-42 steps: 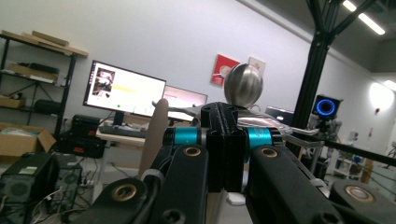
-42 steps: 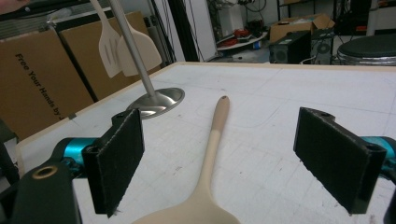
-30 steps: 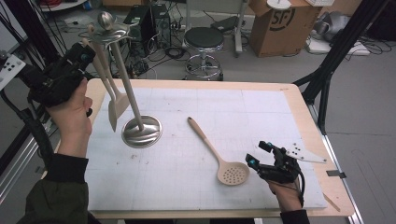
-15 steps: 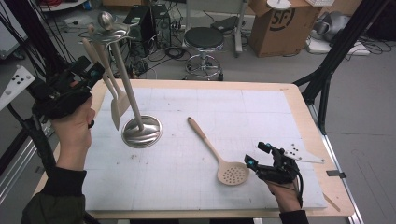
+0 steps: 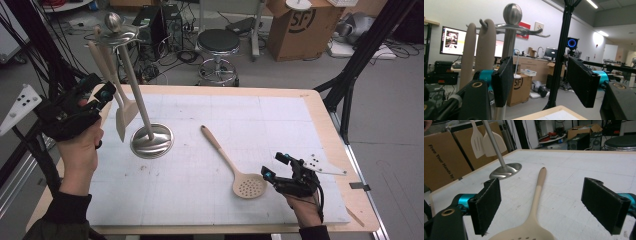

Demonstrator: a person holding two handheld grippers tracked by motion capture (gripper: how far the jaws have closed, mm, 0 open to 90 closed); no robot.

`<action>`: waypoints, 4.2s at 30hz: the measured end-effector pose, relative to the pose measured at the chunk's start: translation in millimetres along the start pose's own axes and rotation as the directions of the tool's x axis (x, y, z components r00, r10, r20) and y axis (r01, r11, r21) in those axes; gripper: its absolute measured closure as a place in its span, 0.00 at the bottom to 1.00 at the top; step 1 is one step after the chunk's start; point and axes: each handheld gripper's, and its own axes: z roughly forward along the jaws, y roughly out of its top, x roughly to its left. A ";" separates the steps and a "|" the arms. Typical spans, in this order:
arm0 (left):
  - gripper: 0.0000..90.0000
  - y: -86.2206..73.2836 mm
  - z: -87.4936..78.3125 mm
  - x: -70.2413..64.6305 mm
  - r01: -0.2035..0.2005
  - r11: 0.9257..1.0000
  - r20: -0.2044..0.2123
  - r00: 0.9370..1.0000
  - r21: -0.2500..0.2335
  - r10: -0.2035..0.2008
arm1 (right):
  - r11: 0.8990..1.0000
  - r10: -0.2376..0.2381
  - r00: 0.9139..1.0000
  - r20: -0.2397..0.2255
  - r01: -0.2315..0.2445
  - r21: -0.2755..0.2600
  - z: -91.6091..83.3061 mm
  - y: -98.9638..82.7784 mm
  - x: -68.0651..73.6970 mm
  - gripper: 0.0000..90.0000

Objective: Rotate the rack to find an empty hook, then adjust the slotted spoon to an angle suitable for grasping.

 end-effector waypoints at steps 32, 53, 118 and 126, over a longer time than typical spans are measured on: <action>0.40 -74.6 -46.3 0.2 0.076 0.992 -0.019 0.997 0.098 -0.075 | 1.000 -0.003 1.000 0.019 0.003 0.011 -5.5 -3.8 0.8 0.17; 0.33 -120.7 -59.2 0.3 0.130 0.971 -0.007 0.991 0.199 -0.131 | 1.000 0.000 1.000 0.017 0.000 0.014 -4.3 -4.7 1.1 0.17; 0.31 -168.3 -86.4 -0.5 0.110 0.933 -0.071 0.993 0.344 -0.091 | 0.959 0.092 0.993 -0.079 -0.067 0.274 91.4 43.0 8.2 0.45; 0.31 -169.6 -85.4 -1.4 0.111 0.932 -0.072 0.993 0.344 -0.092 | 0.939 0.097 0.995 -0.036 -0.079 0.336 102.9 46.6 7.2 0.47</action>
